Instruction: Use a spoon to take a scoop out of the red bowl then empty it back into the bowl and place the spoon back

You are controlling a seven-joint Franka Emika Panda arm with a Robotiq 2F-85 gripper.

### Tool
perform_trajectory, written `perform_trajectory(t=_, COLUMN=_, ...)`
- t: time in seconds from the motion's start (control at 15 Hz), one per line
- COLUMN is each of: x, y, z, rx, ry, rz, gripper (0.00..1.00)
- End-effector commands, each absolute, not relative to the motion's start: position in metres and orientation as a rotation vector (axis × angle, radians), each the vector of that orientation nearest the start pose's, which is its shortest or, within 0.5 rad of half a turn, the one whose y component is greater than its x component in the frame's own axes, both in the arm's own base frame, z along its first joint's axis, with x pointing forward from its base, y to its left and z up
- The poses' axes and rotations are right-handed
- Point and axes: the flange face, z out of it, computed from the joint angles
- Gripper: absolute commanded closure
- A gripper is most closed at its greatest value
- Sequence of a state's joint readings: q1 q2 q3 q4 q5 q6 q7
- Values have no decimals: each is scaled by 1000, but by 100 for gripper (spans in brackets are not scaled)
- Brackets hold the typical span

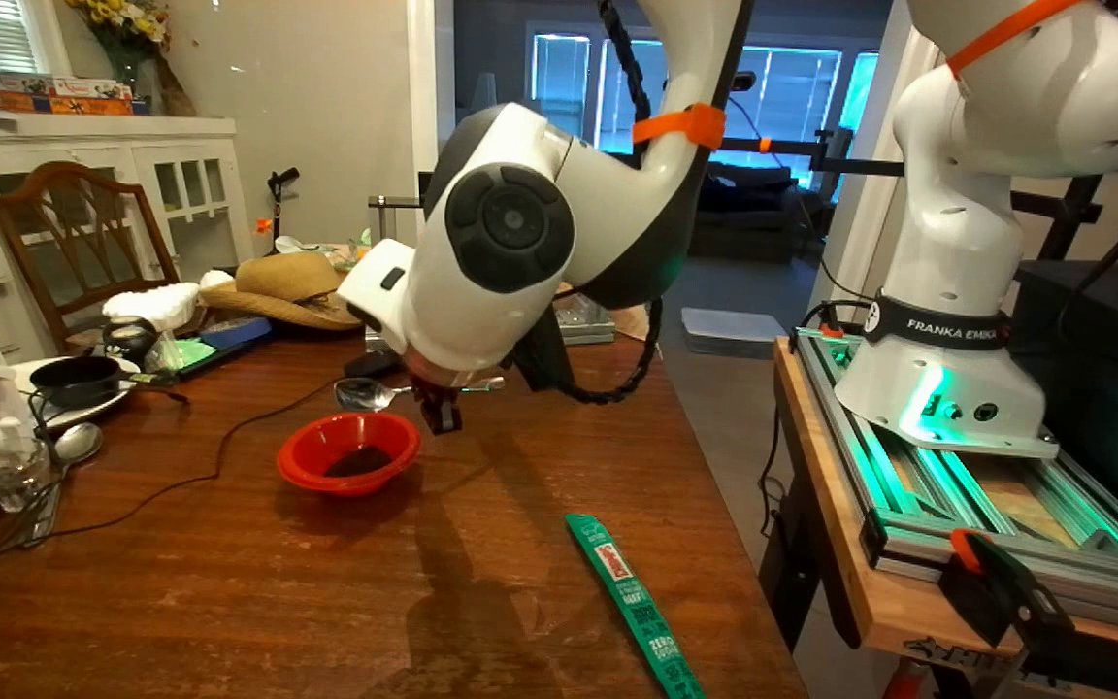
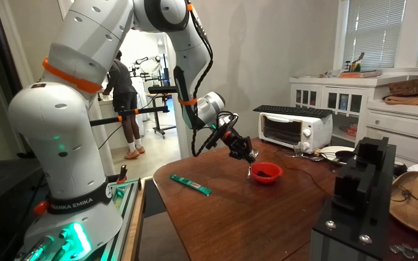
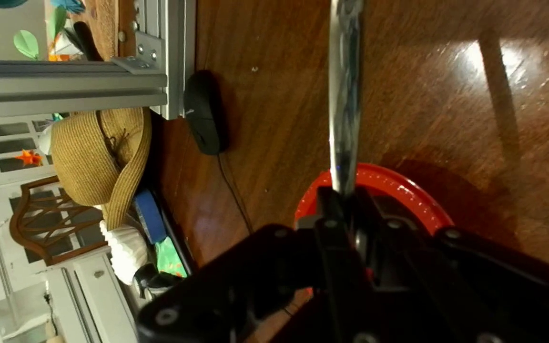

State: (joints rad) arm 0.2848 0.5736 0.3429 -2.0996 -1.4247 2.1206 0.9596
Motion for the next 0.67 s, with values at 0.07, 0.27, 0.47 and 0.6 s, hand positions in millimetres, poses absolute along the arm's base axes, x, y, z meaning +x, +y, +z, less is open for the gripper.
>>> perform_trajectory(t=0.07, x=443, y=253, z=173, rx=2389, ry=878, rz=499, gripper=97)
perform_trajectory(t=0.27, x=436, y=210, z=183, rx=2550, ry=886, rz=594, gripper=97)
perform_trajectory(t=0.47, x=437, y=166, z=197, rx=2719, ry=893, rz=670, gripper=97)
perform_trajectory(t=0.6, x=442, y=139, z=206, rx=2816, ry=933, rz=693, gripper=97)
